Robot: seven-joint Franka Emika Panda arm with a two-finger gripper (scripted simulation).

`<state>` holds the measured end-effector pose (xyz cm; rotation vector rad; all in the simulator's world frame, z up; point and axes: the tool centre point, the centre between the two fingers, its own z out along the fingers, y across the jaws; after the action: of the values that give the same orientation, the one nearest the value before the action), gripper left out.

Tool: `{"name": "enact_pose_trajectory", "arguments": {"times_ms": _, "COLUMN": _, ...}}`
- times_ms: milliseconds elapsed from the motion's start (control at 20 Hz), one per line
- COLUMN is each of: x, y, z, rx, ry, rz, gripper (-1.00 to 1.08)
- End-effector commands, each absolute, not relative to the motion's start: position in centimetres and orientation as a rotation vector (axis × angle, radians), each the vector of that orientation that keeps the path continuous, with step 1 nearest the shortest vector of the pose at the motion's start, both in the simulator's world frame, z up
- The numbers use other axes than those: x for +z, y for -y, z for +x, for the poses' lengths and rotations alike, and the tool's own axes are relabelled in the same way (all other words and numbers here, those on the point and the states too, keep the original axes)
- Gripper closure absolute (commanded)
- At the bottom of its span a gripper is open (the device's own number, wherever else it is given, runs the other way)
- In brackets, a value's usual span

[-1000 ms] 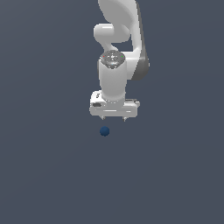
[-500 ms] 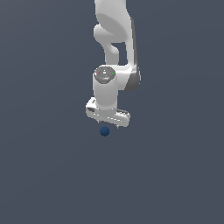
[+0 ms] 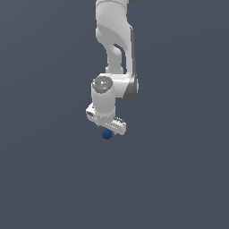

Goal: Pick up the object and move it to a goal position.

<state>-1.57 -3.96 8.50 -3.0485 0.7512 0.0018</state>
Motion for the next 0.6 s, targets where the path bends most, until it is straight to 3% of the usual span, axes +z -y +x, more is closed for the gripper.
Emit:
{"name": "enact_pose_trajectory", "arguments": {"times_ms": 0, "x": 8.2, "y": 4.2, "z": -1.6, "rx": 0.0, "ry": -0.779, "rz": -3.043, "gripper": -0.92}}
{"name": "enact_pose_trajectory", "arguments": {"times_ms": 550, "x": 6.0, "y": 4.2, "z": -1.7, "rx": 0.001, "ry": -0.78, "rz": -3.043, "gripper": -0.92}}
